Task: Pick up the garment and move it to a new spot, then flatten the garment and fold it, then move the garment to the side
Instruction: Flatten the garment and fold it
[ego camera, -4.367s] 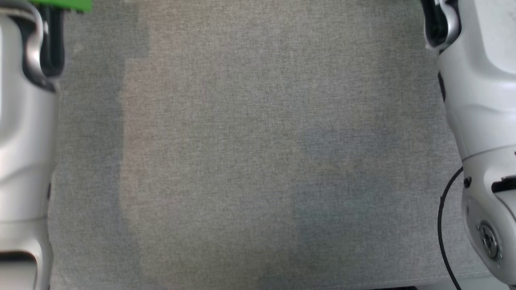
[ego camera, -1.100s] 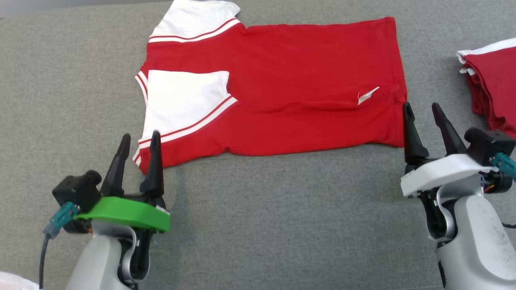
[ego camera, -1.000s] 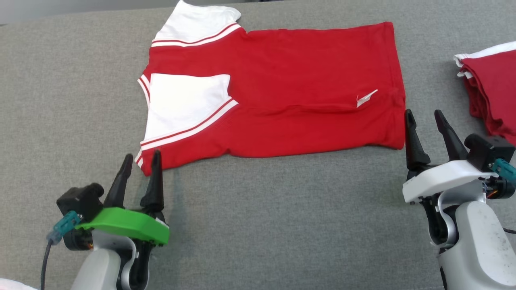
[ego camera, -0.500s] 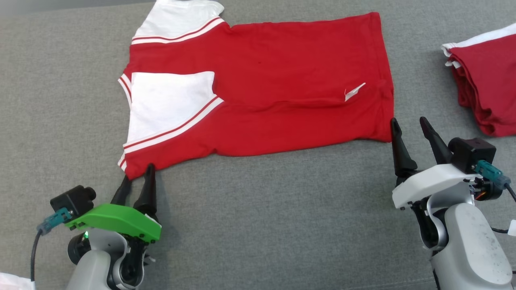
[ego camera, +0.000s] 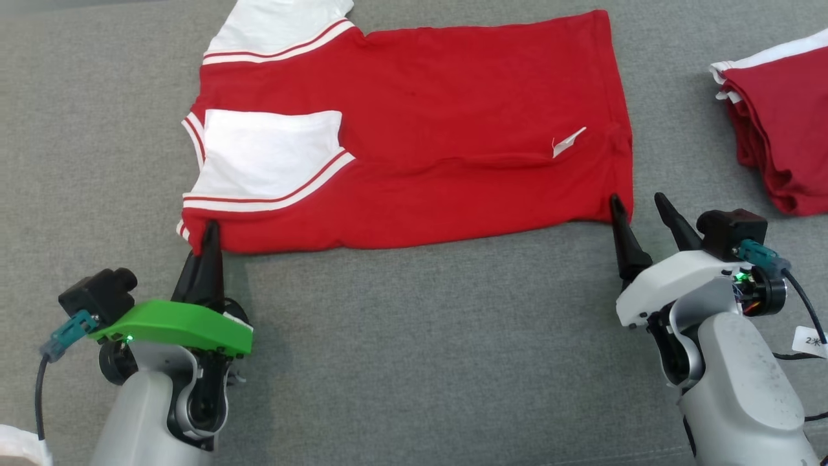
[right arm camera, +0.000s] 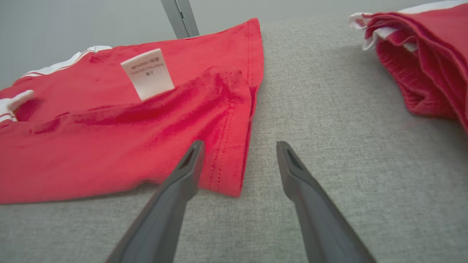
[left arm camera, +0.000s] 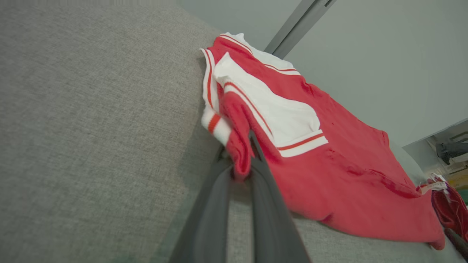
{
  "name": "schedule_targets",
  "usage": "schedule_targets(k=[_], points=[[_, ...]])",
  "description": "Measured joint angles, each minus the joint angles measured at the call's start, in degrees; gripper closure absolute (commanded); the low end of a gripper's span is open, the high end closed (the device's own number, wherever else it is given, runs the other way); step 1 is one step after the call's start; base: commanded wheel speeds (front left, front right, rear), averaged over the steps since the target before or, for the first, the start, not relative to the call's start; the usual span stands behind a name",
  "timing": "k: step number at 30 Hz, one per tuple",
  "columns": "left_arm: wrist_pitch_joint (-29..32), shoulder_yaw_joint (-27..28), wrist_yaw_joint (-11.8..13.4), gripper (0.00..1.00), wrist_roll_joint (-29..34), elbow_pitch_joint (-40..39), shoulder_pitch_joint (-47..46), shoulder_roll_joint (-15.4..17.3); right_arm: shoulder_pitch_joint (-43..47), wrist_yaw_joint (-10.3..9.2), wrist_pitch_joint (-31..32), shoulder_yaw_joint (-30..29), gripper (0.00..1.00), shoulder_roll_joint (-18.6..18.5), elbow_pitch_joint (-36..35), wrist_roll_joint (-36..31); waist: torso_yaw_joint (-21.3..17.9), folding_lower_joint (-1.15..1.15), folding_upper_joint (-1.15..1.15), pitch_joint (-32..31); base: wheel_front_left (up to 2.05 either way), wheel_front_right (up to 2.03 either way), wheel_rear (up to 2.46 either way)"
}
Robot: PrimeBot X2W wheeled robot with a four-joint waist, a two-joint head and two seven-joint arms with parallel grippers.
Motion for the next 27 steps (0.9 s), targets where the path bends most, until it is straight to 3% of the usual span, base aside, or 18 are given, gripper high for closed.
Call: schedule_targets(k=[4, 5, 6, 7, 8, 9, 18, 27], points=[[-0.5, -1.2, -0.4, 1.0, 0.4, -1.6, 0.0, -0.1, -1.3, 0.0, 1.4, 0.1, 0.0, 0.0, 4.6, 0.0, 1.0, 0.0, 0.0, -0.5, 0.0, 0.0, 0.0], [-0.7, -1.6, -0.4, 1.0, 0.8, -1.9, 0.1, -0.1, -1.4, 0.0, 1.7, 0.4, 0.21, 0.0, 5.6, -0.3, 1.2, 0.0, 0.0, -0.7, 0.0, 0.0, 0.0], [-0.8, -1.9, -0.6, 1.0, 0.9, -2.2, 0.1, -0.1, -1.5, 0.0, 1.7, 0.7, 0.59, 0.0, 6.2, -0.2, 1.4, 0.0, 0.0, -0.9, 0.0, 0.0, 0.0], [-0.8, -2.1, -0.6, 1.0, 1.2, -2.4, 0.2, -0.1, -1.7, 0.0, 1.8, 1.1, 0.69, 0.0, 7.0, 0.1, 1.6, 0.0, 0.0, -1.1, 0.0, 0.0, 0.0], [-1.0, -2.2, -0.6, 1.0, 1.3, -2.6, 0.4, -0.1, -2.0, 0.0, 1.8, 1.4, 0.88, 0.0, 7.4, 0.3, 1.7, 0.0, 0.0, -1.3, 0.0, 0.0, 0.0], [-1.4, -2.2, -0.6, 1.0, 1.5, -2.9, 0.6, 0.0, -2.1, 0.0, 1.7, 1.4, 1.0, 0.0, 7.8, 0.6, 1.8, 0.0, 0.0, -1.6, 0.0, 0.0, 0.0], [-1.9, -2.4, -0.3, 1.0, 2.3, -6.6, 3.5, 1.3, -2.8, 0.0, -0.3, -1.3, 1.0, 0.0, 7.5, 0.3, 1.9, 0.0, 0.0, -4.5, 0.0, 0.0, 0.0], [0.1, -4.0, 1.8, 1.0, 2.6, -15.2, 12.3, 2.3, 7.7, 0.0, 3.6, -4.6, 1.0, 0.0, -4.8, 0.7, 2.4, 0.0, 0.0, -8.3, 0.0, 0.0, 0.0]])
